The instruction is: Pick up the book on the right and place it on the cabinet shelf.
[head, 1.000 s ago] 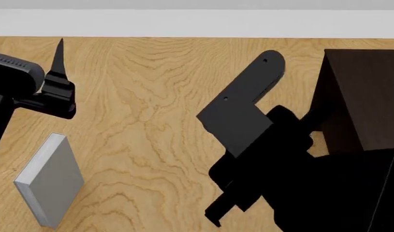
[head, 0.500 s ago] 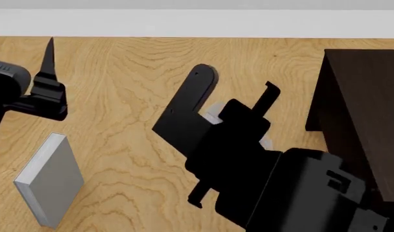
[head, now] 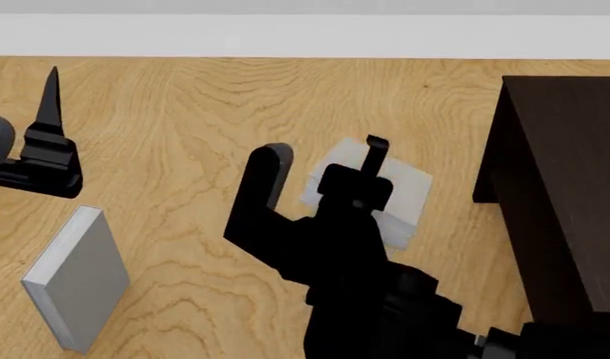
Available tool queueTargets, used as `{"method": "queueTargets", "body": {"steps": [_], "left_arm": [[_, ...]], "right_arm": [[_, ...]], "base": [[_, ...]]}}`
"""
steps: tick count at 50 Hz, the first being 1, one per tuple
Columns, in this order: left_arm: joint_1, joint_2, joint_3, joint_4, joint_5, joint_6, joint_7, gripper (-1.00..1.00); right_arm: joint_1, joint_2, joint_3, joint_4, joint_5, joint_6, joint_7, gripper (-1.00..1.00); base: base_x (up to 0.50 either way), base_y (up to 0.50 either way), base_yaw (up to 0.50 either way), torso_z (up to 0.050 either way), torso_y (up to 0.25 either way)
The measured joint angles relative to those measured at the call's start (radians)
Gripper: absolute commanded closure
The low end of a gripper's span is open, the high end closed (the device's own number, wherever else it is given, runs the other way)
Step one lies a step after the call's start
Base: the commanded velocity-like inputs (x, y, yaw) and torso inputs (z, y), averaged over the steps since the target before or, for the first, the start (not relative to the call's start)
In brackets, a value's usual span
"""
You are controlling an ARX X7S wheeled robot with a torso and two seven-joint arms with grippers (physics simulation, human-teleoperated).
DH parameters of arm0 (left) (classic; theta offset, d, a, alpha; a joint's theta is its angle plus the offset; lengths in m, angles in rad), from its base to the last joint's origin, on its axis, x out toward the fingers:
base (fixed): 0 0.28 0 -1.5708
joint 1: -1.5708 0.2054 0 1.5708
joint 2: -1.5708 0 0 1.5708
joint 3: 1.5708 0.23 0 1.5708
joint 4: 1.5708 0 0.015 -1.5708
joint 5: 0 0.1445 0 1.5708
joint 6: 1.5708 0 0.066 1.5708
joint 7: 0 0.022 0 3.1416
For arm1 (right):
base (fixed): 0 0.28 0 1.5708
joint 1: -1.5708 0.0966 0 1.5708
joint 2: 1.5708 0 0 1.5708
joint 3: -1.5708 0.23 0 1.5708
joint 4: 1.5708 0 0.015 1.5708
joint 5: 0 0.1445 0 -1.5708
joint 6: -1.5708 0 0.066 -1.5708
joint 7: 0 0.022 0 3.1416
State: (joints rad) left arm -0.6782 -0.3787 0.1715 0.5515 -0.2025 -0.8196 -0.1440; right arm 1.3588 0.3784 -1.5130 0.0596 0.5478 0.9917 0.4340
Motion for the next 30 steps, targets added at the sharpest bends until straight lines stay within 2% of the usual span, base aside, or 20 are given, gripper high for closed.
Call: {"method": "queueTargets", "body": {"steps": [17,30], "left_arm": [[0.042,-0.006,-0.03,0.035,-0.018,0.009,-0.006,-1.0],[0.076,-0.004,-0.052,0.049,-0.032,0.022,-0.012,-1.0]], "right_arm": [[-0.094,-0.058,-0.058,0.098,-0.124,-0.029,0.159,1.0],[-0.153,-0.057,-0.08,0.096,-0.196,-0.017,0.274,1.0]], "base": [[0.0,0.0,0.0,0.0,0.001],[0.0,0.0,0.0,0.0,0.002]]}}
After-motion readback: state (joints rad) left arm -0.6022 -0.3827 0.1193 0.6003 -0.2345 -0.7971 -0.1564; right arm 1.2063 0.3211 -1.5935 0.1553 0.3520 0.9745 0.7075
